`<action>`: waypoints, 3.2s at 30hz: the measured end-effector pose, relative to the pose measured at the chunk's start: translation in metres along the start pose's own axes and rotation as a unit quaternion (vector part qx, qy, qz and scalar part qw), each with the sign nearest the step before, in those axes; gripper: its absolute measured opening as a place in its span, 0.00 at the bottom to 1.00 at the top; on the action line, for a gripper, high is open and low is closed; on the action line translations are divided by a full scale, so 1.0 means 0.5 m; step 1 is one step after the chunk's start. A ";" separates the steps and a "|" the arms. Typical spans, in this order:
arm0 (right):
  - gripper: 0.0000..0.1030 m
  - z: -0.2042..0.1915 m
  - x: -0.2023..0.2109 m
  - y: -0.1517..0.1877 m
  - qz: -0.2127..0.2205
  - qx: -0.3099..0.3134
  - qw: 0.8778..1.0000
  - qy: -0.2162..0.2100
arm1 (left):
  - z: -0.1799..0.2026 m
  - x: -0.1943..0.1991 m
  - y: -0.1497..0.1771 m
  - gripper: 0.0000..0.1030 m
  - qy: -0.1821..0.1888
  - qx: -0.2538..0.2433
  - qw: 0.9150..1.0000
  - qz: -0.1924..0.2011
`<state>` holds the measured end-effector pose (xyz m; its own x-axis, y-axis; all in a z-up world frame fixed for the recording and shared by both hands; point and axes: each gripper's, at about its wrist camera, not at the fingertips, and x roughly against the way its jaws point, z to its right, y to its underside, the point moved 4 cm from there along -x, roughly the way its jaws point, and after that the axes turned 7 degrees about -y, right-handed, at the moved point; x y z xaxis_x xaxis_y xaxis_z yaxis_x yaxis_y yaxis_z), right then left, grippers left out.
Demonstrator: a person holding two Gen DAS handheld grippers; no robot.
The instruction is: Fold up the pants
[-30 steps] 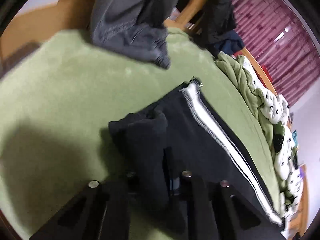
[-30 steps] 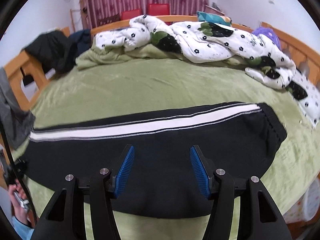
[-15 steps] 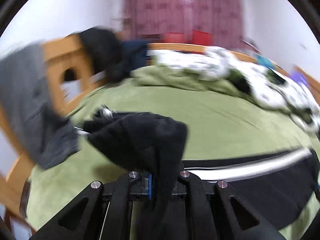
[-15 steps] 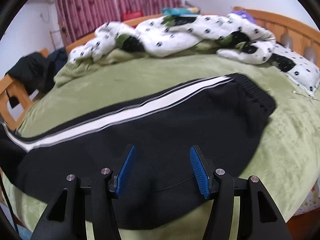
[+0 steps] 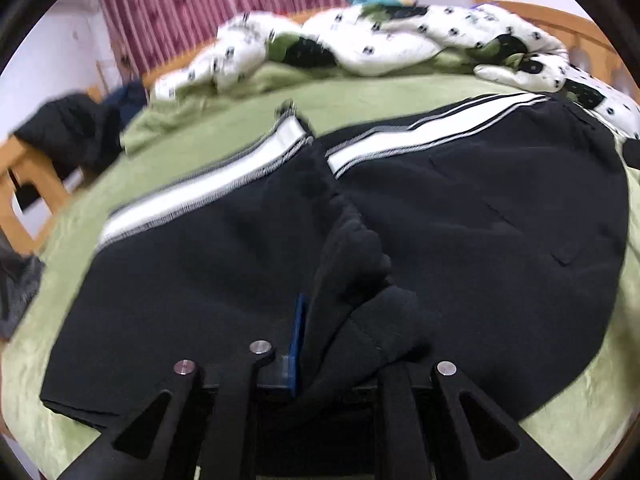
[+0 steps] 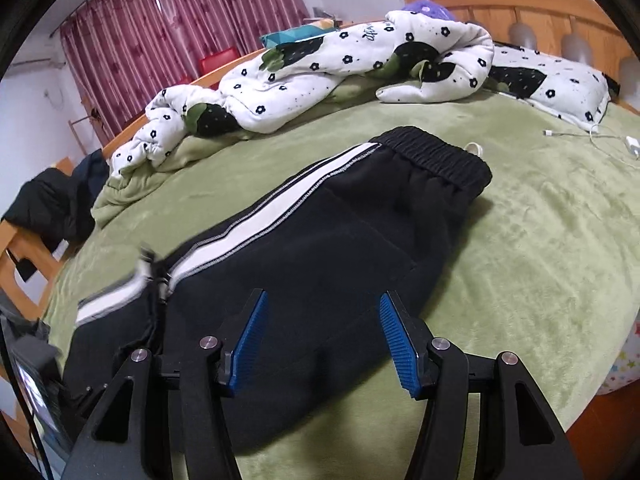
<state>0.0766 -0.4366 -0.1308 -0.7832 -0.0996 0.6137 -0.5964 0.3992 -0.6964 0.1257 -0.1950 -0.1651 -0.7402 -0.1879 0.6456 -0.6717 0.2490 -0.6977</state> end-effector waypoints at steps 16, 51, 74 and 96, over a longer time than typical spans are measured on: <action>0.56 -0.205 -0.090 0.093 -0.104 0.002 0.980 -0.171 | -0.409 0.127 0.139 0.68 0.047 0.095 0.994 -0.004; 0.34 -0.350 -0.205 0.172 -0.155 0.023 0.979 -0.132 | -0.494 -0.007 0.233 0.60 0.093 0.188 0.977 -0.034; 0.32 -0.356 -0.140 0.164 -0.135 0.140 0.976 -0.100 | -0.528 0.073 0.246 0.18 0.095 0.147 0.985 -0.010; 0.27 -0.362 -0.145 0.190 -0.167 0.164 0.972 -0.020 | -0.529 -0.018 0.192 0.45 0.127 0.240 0.954 -0.124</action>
<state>0.1084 -0.2262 -0.1742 -0.5384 -0.2115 0.8157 -0.8375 0.0278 -0.5457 0.0757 0.0817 -0.1557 -0.5669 0.0676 0.8210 -0.8066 -0.2481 -0.5365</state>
